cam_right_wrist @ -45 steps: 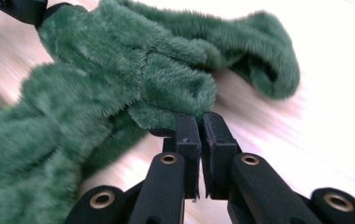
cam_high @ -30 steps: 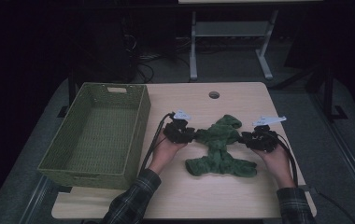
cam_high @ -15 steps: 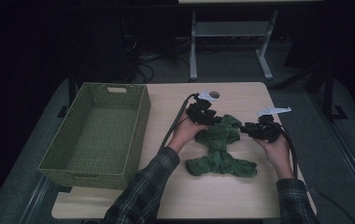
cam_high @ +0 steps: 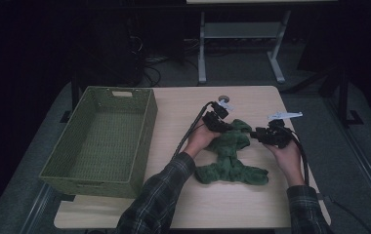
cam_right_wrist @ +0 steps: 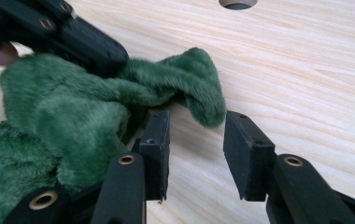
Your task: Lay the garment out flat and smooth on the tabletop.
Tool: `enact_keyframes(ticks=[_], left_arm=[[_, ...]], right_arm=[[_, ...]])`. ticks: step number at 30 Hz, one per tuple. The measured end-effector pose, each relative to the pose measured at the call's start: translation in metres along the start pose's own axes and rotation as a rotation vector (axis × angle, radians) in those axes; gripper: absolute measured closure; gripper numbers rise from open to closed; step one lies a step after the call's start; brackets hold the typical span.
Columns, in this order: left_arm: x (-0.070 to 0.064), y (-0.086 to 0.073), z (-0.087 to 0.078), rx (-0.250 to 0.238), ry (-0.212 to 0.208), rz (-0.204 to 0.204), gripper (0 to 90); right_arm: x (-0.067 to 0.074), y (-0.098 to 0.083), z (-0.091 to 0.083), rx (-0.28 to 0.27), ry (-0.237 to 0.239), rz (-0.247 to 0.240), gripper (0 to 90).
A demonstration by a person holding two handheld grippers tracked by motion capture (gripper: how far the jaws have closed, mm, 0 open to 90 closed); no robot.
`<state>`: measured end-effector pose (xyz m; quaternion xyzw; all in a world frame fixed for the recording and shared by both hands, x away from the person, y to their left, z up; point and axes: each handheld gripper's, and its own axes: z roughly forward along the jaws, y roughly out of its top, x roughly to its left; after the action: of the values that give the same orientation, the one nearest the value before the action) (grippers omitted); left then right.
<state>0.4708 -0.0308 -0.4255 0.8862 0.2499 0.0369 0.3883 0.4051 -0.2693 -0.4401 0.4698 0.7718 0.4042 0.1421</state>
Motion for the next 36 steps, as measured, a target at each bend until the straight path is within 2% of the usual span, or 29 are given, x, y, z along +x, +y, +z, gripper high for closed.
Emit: enact_keyframes(ticks=[4, 7, 9, 10, 11, 13, 15, 17, 21, 23, 26, 28, 30, 32, 36], left_arm=[[0.007, -0.003, -0.018, -0.075, 0.009, -0.034, 88.5], [0.011, -0.006, -0.026, -0.095, 0.013, -0.047, 88.4], [0.014, -0.009, -0.030, -0.098, 0.022, -0.045, 88.4], [0.014, -0.011, -0.031, -0.108, 0.025, -0.057, 88.4], [0.015, -0.013, -0.033, -0.108, 0.036, -0.052, 88.5], [0.016, -0.016, -0.035, -0.112, 0.029, -0.061, 88.4], [0.017, -0.019, -0.036, -0.116, 0.029, -0.061, 88.4], [0.017, -0.021, -0.037, -0.124, 0.030, -0.070, 88.4], [0.016, -0.023, -0.037, -0.128, 0.022, -0.069, 88.4], [0.016, -0.023, -0.038, -0.129, 0.021, -0.068, 88.5], [0.016, -0.023, -0.039, -0.131, 0.026, -0.066, 88.4], [0.016, -0.024, -0.040, -0.135, 0.027, -0.070, 88.5], [0.017, -0.024, -0.040, -0.132, 0.024, -0.071, 88.5], [0.017, -0.025, -0.040, -0.137, 0.026, -0.071, 88.5], [0.016, -0.025, -0.040, -0.137, 0.024, -0.072, 88.5]], right_arm=[[0.003, 0.001, 0.008, 0.000, 0.007, 0.011, 60.3], [0.006, 0.003, 0.015, -0.017, 0.017, 0.017, 60.2], [0.007, 0.005, 0.020, 0.001, 0.041, 0.043, 57.5], [0.008, 0.007, 0.023, 0.000, 0.048, 0.048, 57.6], [0.009, 0.010, 0.025, -0.006, 0.058, 0.049, 57.5], [0.014, 0.015, 0.028, -0.031, 0.060, 0.049, 58.5], [0.017, 0.021, 0.032, -0.015, 0.080, 0.061, 57.6], [0.021, 0.027, 0.034, -0.039, 0.077, 0.054, 59.4], [0.024, 0.035, 0.046, -0.013, 0.094, 0.067, 58.6], [0.026, 0.037, 0.051, -0.038, 0.103, 0.084, 61.0], [0.026, 0.041, 0.061, 0.002, 0.115, 0.126, 59.6], [0.027, 0.044, 0.059, -0.028, 0.121, 0.136, 59.7], [0.031, 0.049, 0.055, -0.049, 0.115, 0.116, 59.8], [0.034, 0.052, 0.054, -0.048, 0.100, 0.099, 59.8], [0.036, 0.051, 0.065, 0.014, 0.101, 0.098, 57.9]])
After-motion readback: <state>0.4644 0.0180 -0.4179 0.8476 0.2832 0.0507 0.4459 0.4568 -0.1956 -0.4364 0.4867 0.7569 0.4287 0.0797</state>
